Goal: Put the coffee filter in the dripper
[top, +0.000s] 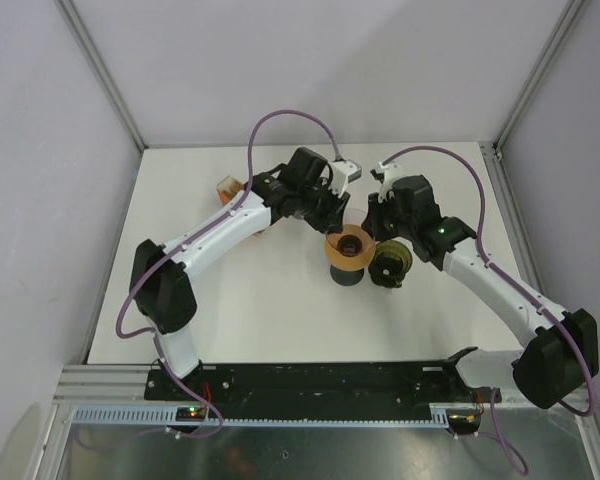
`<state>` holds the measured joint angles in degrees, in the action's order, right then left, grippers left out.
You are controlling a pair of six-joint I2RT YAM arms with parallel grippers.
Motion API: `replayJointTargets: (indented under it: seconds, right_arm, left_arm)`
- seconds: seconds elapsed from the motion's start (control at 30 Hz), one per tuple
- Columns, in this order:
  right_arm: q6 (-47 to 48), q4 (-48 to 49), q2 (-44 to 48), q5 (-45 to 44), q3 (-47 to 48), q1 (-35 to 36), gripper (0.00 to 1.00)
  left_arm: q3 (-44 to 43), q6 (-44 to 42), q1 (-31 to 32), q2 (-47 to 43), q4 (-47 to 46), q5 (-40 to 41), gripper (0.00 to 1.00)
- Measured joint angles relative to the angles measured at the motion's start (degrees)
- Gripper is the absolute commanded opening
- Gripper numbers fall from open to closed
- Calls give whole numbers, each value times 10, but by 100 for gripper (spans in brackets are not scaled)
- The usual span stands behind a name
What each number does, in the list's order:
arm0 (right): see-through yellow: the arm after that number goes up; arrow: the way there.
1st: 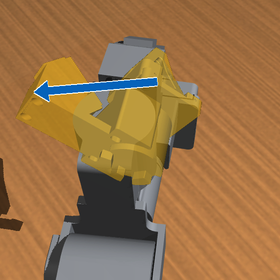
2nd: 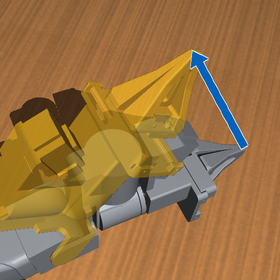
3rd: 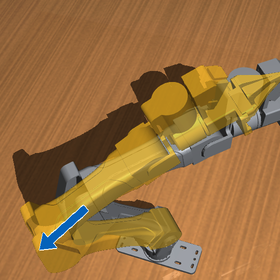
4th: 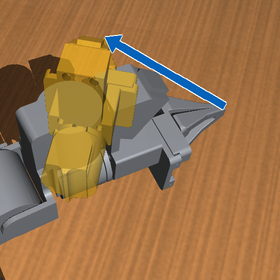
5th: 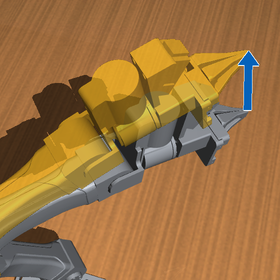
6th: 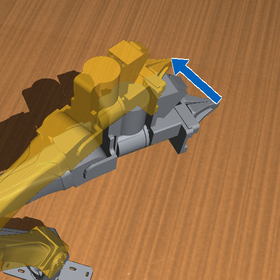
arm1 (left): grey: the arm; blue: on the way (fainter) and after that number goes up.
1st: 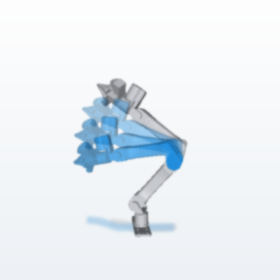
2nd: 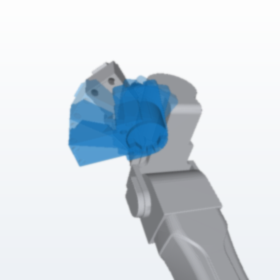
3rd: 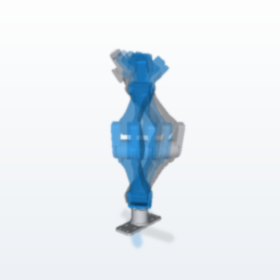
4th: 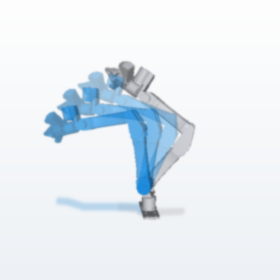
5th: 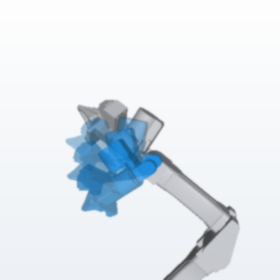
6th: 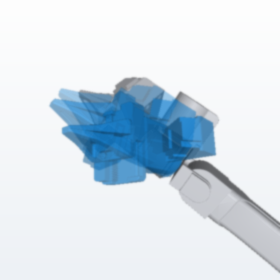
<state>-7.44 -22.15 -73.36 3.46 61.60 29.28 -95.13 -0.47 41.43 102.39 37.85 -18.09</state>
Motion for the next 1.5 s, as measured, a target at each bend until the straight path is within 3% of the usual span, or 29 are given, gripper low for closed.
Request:
replayJointTargets:
  seconds: [0.17,0.4,0.73,1.5]
  right_arm:
    - [0,-1,0,0,1,3,0]
    - [0,-7,-7,-1,9,3,1]
    - [12,-27,-19,-7,18,5,36]
    - [35,-103,-32,-27,44,23,65]
  left_arm:
    - [-17,-2,5,8,29,-2,50]
    - [-60,-1,2,8,36,-3,56]
    - [-69,-1,-18,8,37,-3,60]
    - [-69,-6,-42,-9,37,-5,62]
